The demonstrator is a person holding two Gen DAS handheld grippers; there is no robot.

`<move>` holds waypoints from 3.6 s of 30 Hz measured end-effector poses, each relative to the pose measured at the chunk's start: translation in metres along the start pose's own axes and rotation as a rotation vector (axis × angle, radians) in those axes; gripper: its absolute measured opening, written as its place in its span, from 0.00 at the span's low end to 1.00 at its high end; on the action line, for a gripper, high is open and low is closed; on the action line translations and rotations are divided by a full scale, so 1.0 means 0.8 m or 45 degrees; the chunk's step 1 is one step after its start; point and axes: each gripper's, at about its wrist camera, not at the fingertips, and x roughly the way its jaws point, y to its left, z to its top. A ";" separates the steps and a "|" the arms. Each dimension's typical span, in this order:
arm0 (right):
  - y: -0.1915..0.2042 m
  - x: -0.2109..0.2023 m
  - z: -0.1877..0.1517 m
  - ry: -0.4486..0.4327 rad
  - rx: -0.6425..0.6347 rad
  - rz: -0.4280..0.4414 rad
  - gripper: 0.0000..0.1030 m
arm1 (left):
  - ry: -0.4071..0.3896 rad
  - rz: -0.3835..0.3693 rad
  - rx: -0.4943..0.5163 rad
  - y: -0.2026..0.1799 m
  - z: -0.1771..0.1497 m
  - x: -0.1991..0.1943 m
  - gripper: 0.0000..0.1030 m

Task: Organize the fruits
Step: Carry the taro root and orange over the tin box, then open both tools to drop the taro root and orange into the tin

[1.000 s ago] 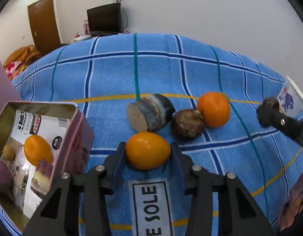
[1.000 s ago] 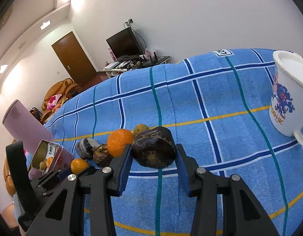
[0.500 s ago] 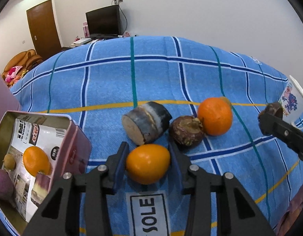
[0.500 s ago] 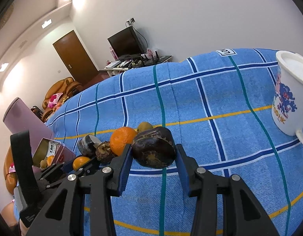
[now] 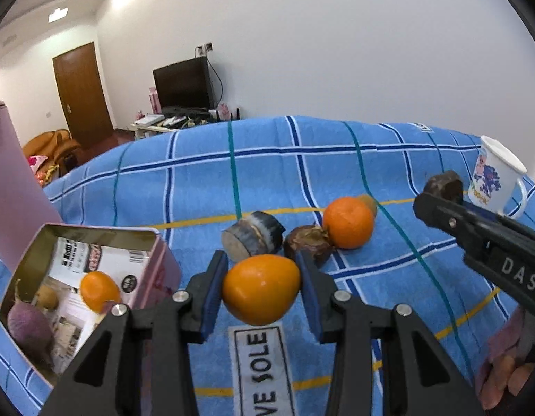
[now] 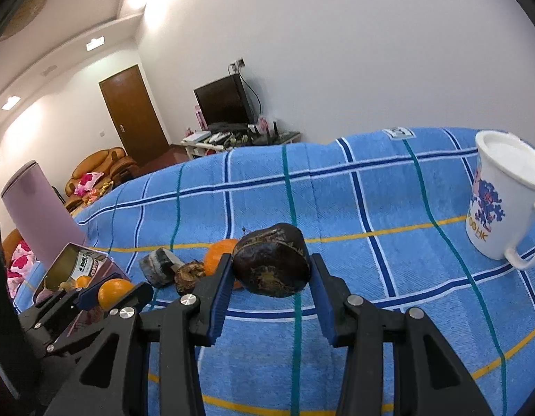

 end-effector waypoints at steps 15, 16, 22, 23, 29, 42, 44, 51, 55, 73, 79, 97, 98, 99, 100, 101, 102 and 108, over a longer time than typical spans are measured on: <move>0.030 -0.013 -0.010 -0.109 -0.132 -0.110 0.44 | -0.093 -0.008 -0.015 0.045 -0.013 -0.031 0.42; 0.034 -0.015 -0.011 -0.119 -0.141 -0.117 0.44 | -0.101 -0.014 -0.016 0.046 -0.013 -0.035 0.42; 0.059 -0.014 -0.017 -0.085 -0.182 -0.105 0.44 | -0.149 -0.014 -0.032 0.068 -0.008 -0.049 0.42; 0.066 -0.013 -0.019 -0.076 -0.188 -0.097 0.44 | -0.152 -0.012 -0.041 0.072 -0.007 -0.049 0.42; 0.111 -0.019 -0.015 -0.088 -0.213 -0.030 0.44 | -0.192 0.026 -0.116 0.114 -0.001 -0.060 0.42; 0.246 0.011 -0.015 -0.083 -0.275 0.176 0.44 | -0.196 0.294 -0.263 0.230 -0.001 -0.053 0.42; 0.263 0.022 -0.017 -0.058 -0.288 0.198 0.44 | -0.170 0.322 -0.292 0.246 -0.002 -0.047 0.41; 0.297 0.073 -0.028 0.061 -0.310 0.237 0.44 | -0.074 0.406 -0.382 0.290 -0.015 -0.028 0.42; 0.302 0.084 -0.031 0.095 -0.334 0.264 0.44 | -0.046 0.449 -0.368 0.293 -0.020 -0.021 0.41; 0.323 0.088 -0.045 0.184 -0.466 0.340 0.44 | 0.032 0.538 -0.329 0.294 -0.023 -0.004 0.42; 0.313 0.084 -0.047 0.196 -0.420 0.419 0.44 | 0.019 0.495 -0.350 0.297 -0.023 -0.005 0.42; 0.287 0.067 -0.033 0.133 -0.179 0.630 0.45 | -0.026 0.477 -0.342 0.290 -0.020 -0.010 0.75; 0.282 0.061 -0.029 0.099 -0.158 0.603 0.45 | -0.039 0.477 -0.346 0.290 -0.019 -0.012 0.77; 0.277 0.055 -0.026 0.055 -0.151 0.550 0.45 | -0.056 0.479 -0.355 0.289 -0.019 -0.015 0.81; 0.276 0.052 -0.025 0.025 -0.159 0.517 0.45 | -0.069 0.482 -0.361 0.289 -0.019 -0.017 0.86; 0.274 0.045 -0.024 -0.031 -0.188 0.450 0.45 | -0.086 0.491 -0.366 0.287 -0.018 -0.020 0.89; 0.273 0.040 -0.023 -0.076 -0.213 0.390 0.45 | -0.101 0.495 -0.364 0.285 -0.018 -0.022 0.91; 0.259 0.031 -0.023 -0.232 -0.271 0.105 0.46 | -0.164 0.446 -0.343 0.268 -0.016 -0.030 0.93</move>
